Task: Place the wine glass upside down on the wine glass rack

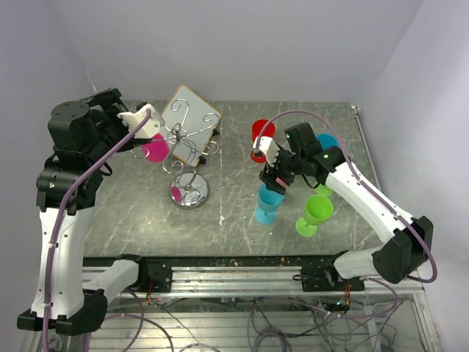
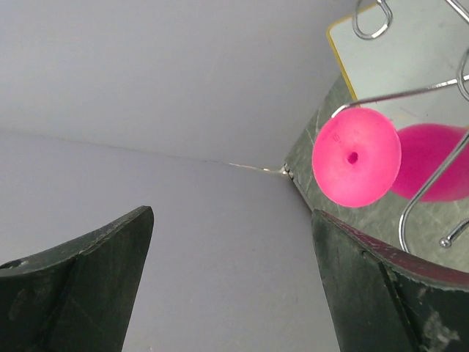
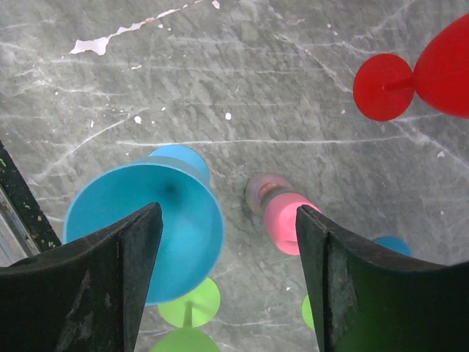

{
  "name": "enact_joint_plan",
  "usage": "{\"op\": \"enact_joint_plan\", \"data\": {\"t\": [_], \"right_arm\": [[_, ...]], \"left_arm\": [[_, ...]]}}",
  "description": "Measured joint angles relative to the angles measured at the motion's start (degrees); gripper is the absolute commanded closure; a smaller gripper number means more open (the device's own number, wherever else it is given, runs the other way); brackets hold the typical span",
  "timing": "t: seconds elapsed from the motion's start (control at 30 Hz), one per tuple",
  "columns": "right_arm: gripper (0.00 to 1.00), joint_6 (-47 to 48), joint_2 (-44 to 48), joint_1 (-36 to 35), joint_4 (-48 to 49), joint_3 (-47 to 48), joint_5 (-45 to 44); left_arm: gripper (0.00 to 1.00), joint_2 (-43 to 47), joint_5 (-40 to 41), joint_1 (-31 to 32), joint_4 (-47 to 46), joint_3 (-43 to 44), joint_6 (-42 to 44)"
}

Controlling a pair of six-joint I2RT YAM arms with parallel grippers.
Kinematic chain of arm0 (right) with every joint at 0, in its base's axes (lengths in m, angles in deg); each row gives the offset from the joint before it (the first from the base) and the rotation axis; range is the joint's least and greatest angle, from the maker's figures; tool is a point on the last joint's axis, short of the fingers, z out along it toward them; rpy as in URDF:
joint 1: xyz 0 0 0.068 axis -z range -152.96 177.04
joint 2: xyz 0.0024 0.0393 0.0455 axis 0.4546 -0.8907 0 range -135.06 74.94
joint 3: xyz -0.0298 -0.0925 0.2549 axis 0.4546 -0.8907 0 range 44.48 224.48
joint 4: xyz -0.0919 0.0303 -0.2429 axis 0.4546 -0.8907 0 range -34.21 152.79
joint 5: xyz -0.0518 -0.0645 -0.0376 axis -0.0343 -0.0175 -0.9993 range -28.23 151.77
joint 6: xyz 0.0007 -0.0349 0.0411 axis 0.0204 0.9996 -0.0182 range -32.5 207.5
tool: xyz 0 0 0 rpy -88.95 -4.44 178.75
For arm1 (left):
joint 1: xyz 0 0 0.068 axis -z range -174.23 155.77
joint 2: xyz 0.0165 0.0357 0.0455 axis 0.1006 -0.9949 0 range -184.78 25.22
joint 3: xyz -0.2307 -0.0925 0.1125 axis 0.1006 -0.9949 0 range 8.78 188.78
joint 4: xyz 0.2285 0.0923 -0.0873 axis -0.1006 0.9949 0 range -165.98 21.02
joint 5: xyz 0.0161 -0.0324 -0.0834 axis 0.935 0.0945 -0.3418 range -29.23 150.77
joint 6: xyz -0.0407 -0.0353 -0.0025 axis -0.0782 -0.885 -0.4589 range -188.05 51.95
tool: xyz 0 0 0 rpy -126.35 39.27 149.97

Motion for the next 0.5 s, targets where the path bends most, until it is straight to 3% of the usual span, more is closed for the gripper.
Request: {"op": "enact_joint_plan", "data": {"t": [0.5], "right_arm": [[0.55,0.22,-2.82,-2.29,-4.15,1.18,-5.44]], "left_arm": [[0.01,0.98,0.31,0.00,-1.66,1.95,-9.68]]}}
